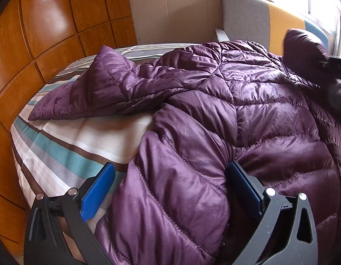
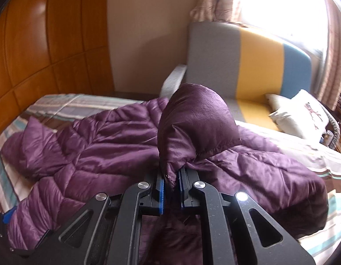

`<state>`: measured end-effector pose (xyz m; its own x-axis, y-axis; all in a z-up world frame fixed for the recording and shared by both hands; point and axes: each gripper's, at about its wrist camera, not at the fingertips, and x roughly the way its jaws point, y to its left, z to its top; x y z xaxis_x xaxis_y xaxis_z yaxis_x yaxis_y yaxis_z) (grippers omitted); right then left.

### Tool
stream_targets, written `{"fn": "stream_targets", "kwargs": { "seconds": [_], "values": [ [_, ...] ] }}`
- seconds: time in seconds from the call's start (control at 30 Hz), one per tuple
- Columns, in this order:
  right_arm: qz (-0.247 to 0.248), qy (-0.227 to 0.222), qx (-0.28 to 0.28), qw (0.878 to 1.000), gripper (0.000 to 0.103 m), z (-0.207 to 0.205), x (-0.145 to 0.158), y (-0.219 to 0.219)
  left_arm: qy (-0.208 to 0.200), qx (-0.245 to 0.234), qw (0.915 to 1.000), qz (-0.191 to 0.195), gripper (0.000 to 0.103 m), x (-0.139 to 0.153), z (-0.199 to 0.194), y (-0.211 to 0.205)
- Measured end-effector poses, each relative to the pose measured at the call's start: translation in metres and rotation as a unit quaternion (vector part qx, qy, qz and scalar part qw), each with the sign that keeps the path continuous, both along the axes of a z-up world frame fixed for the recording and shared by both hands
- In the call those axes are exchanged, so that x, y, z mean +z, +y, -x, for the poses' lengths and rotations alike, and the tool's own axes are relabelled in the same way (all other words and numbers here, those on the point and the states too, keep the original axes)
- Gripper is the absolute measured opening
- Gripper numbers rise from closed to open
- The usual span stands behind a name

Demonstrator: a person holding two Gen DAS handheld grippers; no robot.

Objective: Fold large clothes
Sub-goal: 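Lift the sleeve and fold it across the jacket body with the right gripper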

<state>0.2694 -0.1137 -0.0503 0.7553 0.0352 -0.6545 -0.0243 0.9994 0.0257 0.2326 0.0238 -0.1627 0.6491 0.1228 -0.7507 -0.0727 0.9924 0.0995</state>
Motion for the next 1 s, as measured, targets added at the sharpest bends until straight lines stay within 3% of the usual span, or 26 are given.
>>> {"fn": "stream_targets", "kwargs": {
  "seconds": [0.23, 0.4, 0.53, 0.67, 0.83, 0.93, 1.0],
  "values": [
    [0.021, 0.036, 0.055, 0.998, 0.01, -0.006, -0.02, 0.037, 0.001, 0.0, 1.0, 0.009, 0.101, -0.001, 0.0, 0.003],
    [0.022, 0.073, 0.082, 0.994, 0.019, -0.01, -0.036, 0.047, 0.001, 0.0, 1.0, 0.009, 0.101, -0.001, 0.0, 0.003],
    [-0.011, 0.067, 0.115, 0.991, 0.059, -0.002, -0.034, 0.05, 0.001, 0.0, 1.0, 0.01, 0.101, -0.001, 0.0, 0.002],
    [-0.002, 0.041, 0.137, 0.99, 0.06, 0.019, -0.02, 0.049, 0.001, 0.0, 1.0, 0.009, 0.101, -0.001, 0.001, 0.003],
    [-0.061, 0.015, 0.083, 0.995, 0.06, 0.043, -0.003, 0.007, 0.0, 0.0, 1.0, 0.006, 0.101, -0.001, 0.001, 0.003],
    [-0.07, 0.002, 0.004, 0.998, 0.059, 0.061, 0.005, -0.036, -0.002, 0.001, 1.0, 0.003, 0.101, 0.0, 0.001, 0.003],
    [-0.061, -0.001, -0.058, 0.996, 0.052, 0.066, 0.007, -0.068, -0.003, 0.001, 1.0, 0.001, 0.101, 0.0, 0.001, 0.002]
  ]
}}
